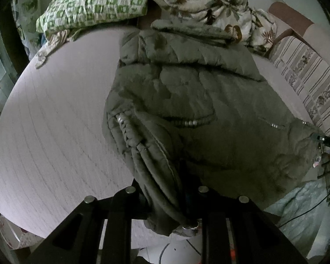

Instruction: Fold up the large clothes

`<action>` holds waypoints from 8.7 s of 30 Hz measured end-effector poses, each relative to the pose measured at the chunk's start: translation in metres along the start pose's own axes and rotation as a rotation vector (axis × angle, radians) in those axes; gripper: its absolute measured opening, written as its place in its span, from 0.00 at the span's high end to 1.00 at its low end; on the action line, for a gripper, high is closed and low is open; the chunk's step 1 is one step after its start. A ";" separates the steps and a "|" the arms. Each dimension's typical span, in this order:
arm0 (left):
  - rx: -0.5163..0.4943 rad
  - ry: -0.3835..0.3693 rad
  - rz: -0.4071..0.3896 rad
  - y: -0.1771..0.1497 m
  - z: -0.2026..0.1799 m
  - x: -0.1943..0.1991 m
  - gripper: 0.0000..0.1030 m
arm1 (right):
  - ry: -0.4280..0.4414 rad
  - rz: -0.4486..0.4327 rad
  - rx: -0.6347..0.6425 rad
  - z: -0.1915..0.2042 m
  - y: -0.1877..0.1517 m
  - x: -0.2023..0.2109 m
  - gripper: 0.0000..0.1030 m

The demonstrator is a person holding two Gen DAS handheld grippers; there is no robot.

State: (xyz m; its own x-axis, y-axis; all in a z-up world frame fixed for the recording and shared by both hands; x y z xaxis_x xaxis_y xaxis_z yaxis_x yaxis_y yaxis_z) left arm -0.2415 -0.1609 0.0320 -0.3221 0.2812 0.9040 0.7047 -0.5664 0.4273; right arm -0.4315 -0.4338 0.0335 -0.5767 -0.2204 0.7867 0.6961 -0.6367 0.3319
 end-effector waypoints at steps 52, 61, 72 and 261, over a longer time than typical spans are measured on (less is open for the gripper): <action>0.034 0.131 -0.181 0.169 0.015 0.001 0.79 | -0.058 -0.171 0.014 0.013 0.176 0.003 0.77; 0.063 0.141 -0.203 0.204 0.022 -0.005 0.79 | -0.067 -0.215 0.039 0.025 0.224 0.003 0.77; 0.073 0.178 -0.240 0.266 0.031 -0.011 0.79 | -0.130 -0.264 0.059 0.032 0.287 -0.002 0.77; -0.025 0.225 0.120 0.259 0.083 -0.213 0.00 | -0.292 0.082 -0.091 -0.106 0.291 -0.139 0.00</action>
State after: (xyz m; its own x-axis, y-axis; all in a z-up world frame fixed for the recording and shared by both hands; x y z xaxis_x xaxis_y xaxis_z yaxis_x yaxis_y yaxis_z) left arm 0.0621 -0.3033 -0.0515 -0.3716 0.0332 0.9278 0.7314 -0.6051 0.3145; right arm -0.1939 -0.6668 -0.0340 -0.3638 -0.0611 0.9295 0.6864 -0.6921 0.2232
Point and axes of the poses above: each gripper's, at about its wrist camera, not at the fingertips, and x roughly against the way its jaws point, z to its left, y to its top, the point moved 10 cm from there along -x, roughly the way its jaws point, and after that the axes turned 9 degrees about y, right-handed, at the moved point
